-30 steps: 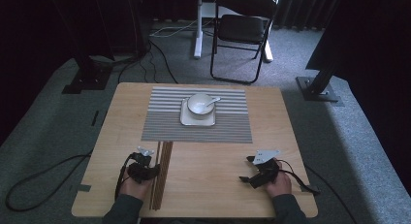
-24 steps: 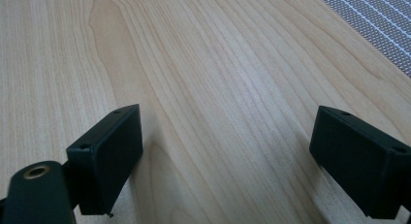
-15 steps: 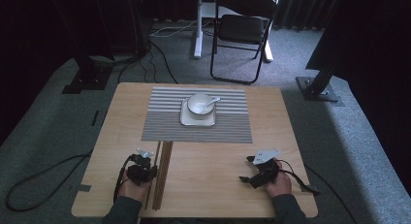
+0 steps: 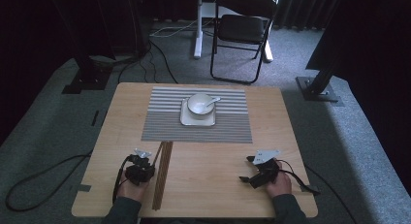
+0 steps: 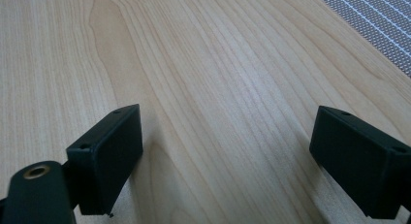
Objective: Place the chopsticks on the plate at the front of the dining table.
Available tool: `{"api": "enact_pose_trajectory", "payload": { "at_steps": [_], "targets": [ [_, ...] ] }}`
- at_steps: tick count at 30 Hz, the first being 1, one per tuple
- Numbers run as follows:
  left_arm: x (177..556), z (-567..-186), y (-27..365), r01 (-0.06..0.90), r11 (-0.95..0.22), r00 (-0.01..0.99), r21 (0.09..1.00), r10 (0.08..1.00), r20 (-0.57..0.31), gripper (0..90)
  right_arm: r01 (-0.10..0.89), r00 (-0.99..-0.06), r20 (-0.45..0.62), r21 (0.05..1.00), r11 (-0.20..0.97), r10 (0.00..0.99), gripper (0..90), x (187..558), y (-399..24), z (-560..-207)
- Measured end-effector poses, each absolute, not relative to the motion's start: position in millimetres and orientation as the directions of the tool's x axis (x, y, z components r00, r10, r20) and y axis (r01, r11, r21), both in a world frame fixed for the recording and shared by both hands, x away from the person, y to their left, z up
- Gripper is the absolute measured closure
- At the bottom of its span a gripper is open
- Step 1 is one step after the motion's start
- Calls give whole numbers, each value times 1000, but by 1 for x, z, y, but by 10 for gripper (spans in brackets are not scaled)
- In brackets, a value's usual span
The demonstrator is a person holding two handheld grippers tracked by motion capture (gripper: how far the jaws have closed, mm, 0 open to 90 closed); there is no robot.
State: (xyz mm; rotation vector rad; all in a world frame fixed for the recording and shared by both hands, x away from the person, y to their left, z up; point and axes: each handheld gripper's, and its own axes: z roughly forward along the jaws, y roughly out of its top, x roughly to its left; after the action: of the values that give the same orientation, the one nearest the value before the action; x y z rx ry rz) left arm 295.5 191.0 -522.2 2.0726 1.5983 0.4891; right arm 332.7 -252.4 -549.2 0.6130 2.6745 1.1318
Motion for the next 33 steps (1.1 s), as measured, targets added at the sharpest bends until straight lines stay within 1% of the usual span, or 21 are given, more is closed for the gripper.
{"api": "enact_pose_trajectory", "payload": {
  "at_steps": [4,12,21,33],
  "targets": [
    [296,-522,192,797,-207,255,567,967,-6,838,303,-900,1,718,627,435,111,333,-252,-549],
    [295,-523,191,790,-207,245,577,969,11,839,304,-900,1,718,627,435,111,333,-252,-549],
    [294,-519,195,765,-174,231,620,973,-12,847,304,-900,1,718,627,435,111,333,-252,-549],
    [293,-514,199,739,-130,234,661,970,-71,847,304,-900,1,718,627,435,111,333,-252,-549]
  ]
}}
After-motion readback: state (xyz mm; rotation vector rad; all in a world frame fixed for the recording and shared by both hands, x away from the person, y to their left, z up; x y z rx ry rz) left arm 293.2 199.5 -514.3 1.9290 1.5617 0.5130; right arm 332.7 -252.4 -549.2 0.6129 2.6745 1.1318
